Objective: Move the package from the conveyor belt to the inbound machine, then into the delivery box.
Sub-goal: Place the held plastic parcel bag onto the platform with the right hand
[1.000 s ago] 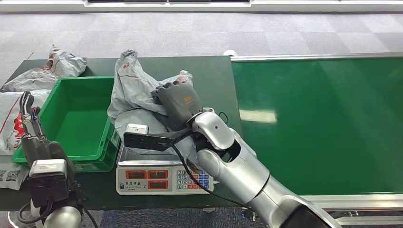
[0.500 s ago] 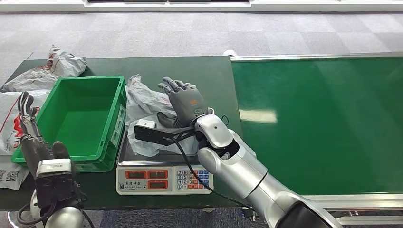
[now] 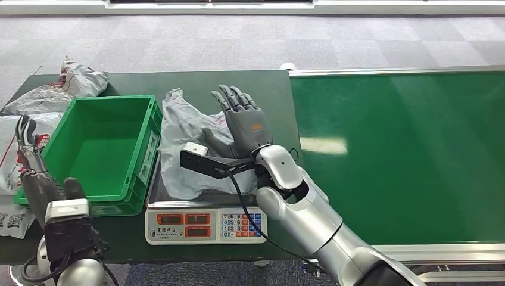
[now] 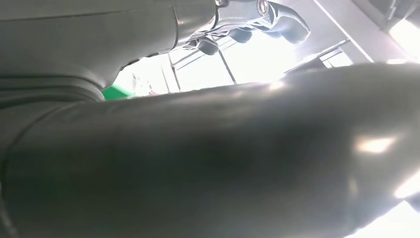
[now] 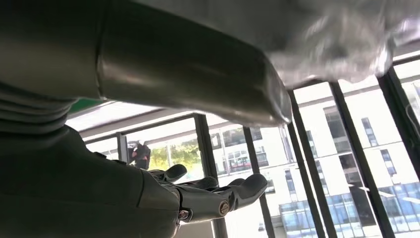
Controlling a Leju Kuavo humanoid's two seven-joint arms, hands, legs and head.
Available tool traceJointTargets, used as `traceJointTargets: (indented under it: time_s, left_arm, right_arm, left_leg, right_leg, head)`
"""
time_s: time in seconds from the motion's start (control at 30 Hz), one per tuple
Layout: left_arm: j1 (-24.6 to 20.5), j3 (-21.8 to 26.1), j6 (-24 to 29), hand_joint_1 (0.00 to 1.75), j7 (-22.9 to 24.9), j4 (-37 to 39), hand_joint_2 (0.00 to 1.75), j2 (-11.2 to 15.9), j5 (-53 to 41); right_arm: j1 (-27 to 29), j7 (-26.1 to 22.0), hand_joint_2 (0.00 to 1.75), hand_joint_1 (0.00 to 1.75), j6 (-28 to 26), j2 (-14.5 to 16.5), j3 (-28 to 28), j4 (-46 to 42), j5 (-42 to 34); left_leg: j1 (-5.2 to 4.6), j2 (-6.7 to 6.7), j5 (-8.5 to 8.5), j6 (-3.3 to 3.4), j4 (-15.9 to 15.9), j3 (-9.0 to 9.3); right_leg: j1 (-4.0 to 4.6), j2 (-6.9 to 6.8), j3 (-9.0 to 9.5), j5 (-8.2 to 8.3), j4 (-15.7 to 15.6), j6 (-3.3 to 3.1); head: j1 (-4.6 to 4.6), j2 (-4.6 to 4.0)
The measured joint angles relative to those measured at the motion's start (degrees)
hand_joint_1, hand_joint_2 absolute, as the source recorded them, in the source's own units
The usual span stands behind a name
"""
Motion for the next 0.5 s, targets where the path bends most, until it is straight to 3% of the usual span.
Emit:
traceJointTargets:
  time_s: [0.27,0.4,0.5]
  left_arm:
    - [0.54,0.82,0.33,0.0,-3.09,-2.07,0.0,-0.37,3.2]
    - [0.64,1.17,0.45,0.0,-3.52,-2.62,0.0,-0.61,3.92]
    - [0.65,1.42,0.32,0.0,-4.31,-2.75,0.0,-0.93,5.98]
  right_arm:
    - [7.54,-4.09,0.0,0.0,-1.88,-1.78,-2.62,-16.31,-5.12]
    - [9.54,-4.94,1.75,0.0,-2.63,-2.39,-3.38,-21.09,-6.07]
    - [11.44,-6.02,1.75,0.0,-4.06,-2.72,-4.49,-24.38,-8.48]
  left_leg:
    - [0.0,0.0,-0.02,0.0,-0.01,-0.05]
    - [0.0,0.0,-0.01,0.0,-0.01,-0.05]
    - [0.0,-0.01,0.0,0.0,0.0,-0.03]
  right_leg:
    - [0.0,0.0,-0.04,-0.01,-0.01,0.0]
    - [0.0,0.0,-0.05,-0.01,-0.02,0.0]
    - [0.0,-0.02,-0.03,0.0,-0.02,0.0]
  head:
    - [-0.01,0.0]
    - [-0.01,0.0]
    - [0.0,0.0]
